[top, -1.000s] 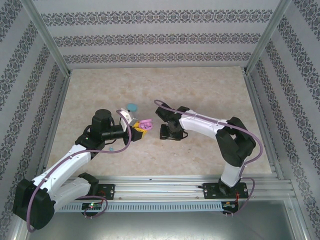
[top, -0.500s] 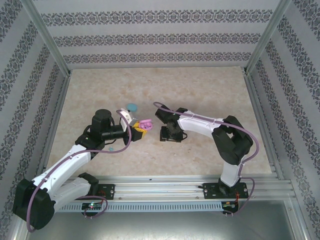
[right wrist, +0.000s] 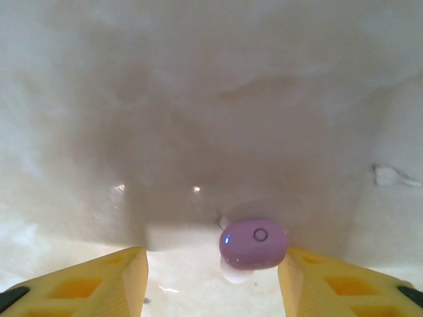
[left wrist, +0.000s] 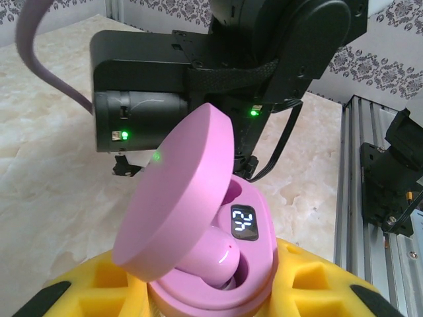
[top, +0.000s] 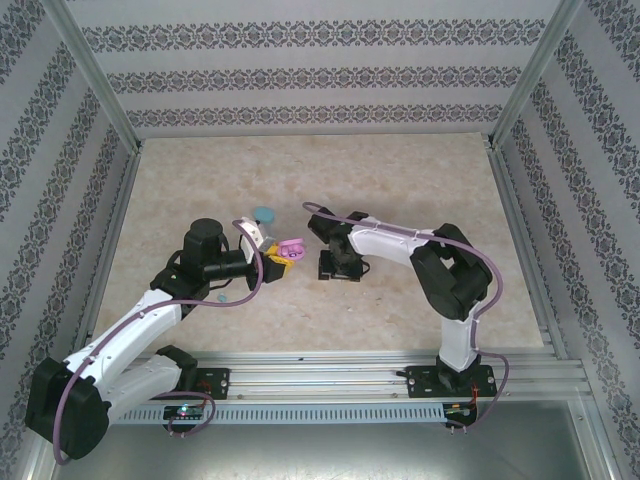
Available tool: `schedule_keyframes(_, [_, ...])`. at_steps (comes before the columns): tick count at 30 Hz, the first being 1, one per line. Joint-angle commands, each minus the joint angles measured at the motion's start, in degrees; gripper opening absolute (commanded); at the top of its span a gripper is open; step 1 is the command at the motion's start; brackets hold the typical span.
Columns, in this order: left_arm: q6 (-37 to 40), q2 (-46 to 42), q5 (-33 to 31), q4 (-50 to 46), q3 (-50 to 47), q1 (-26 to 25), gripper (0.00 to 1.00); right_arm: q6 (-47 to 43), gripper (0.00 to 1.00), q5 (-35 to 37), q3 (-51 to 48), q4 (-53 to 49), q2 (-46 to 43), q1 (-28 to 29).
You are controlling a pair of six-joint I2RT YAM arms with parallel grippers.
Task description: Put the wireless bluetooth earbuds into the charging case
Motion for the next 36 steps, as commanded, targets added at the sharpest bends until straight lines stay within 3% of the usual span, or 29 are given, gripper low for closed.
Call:
schedule_keyframes(1, [1.63,-1.19,0.08,-1.06,0.41,-0.41,0.12,-2.12,0.54,1.34,2.73,-2.83,1.79,-0.51])
schedule_keyframes(13, [1.89,-1.35,-0.24,-1.45,0.33,-0.4,0.12,-5.05,0.53,3.22,7.08,-6.27,3.89,-0.61])
schedule_keyframes(27, [2.11,-1.34,-0.06,-1.47,0.7,-0.34,0.12,-6.33,0.31,4.21,6.81,-7.83,4.61,-0.47])
schedule_keyframes(36, [1.8,-1.61,0.29,-1.38,0.64,-0.38,0.12,-6.89,0.25,4.42,5.96,-8.01,4.66,-0.46])
